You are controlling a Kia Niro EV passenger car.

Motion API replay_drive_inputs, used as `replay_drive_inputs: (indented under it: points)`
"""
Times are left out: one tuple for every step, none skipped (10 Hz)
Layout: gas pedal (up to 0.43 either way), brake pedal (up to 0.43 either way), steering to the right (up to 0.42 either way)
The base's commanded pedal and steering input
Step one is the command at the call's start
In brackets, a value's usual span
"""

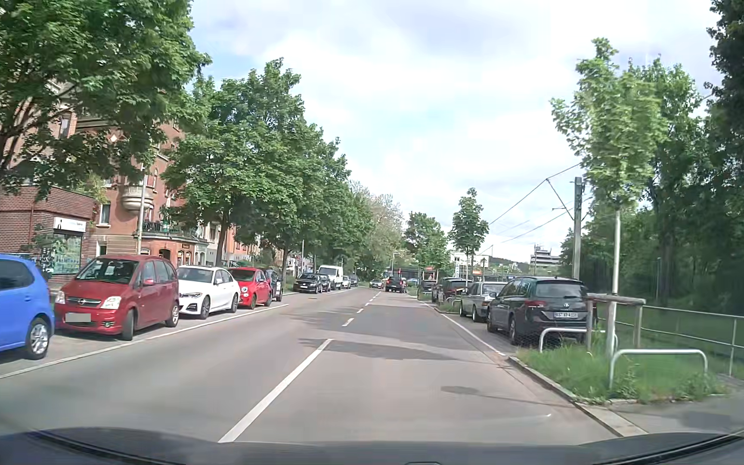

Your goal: Follow the waypoints while adhering to traffic rules and regulations

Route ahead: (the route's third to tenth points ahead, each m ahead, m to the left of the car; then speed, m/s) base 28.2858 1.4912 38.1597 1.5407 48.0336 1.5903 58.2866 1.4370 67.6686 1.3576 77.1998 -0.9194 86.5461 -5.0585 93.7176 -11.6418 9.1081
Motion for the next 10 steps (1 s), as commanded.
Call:
replay_drive_inputs:
  points:
    - [0.020, 0.000, 0.005]
    - [0.020, 0.000, 0.009]
    - [0.020, 0.000, 0.014]
    - [0.020, 0.000, 0.018]
    - [0.020, 0.000, 0.022]
    - [0.020, 0.000, 0.020]
    - [0.020, 0.000, 0.012]
    - [0.020, 0.000, 0.007]
    - [0.000, 0.000, 0.005]
    - [0.000, 0.000, 0.004]
